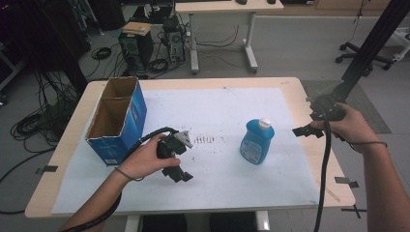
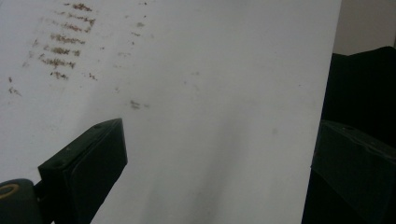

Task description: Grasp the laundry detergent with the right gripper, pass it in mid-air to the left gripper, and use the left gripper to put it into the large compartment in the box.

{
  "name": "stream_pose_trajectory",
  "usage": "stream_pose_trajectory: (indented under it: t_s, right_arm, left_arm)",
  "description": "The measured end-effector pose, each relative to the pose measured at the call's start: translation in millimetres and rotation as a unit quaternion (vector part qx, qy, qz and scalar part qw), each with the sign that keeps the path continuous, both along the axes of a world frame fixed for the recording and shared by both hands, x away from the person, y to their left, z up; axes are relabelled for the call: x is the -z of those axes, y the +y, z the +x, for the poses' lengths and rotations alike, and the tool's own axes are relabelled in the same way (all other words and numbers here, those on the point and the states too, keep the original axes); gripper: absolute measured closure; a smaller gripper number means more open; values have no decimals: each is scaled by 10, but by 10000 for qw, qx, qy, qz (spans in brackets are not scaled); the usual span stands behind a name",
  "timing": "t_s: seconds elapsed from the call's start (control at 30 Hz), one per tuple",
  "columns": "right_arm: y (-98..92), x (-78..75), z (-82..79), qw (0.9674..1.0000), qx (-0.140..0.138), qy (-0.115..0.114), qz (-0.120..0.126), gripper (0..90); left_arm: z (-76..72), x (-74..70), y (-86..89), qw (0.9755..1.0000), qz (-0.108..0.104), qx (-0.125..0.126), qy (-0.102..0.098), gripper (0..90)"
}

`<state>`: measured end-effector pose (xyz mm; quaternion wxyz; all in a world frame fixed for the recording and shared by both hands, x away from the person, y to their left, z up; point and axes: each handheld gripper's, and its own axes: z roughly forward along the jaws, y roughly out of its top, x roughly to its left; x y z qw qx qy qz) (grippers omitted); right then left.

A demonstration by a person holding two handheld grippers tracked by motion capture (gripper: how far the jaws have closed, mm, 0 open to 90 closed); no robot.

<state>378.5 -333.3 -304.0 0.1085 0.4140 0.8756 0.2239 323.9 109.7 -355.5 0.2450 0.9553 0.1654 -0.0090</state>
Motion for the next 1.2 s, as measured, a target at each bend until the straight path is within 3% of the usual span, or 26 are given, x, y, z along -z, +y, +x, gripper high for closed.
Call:
stream_pose_trajectory:
  t_s: [0.5,1.2]
  right_arm:
    - [-10,54,-194,9999,-92,-42,123,46]
    - [104,268,-486,9993,-280,-71,233,46]
  left_arm:
    - [-9,1,-10,10000,5,-11,13,36]
    - [6,13,-28,10000,3,10,7,36]
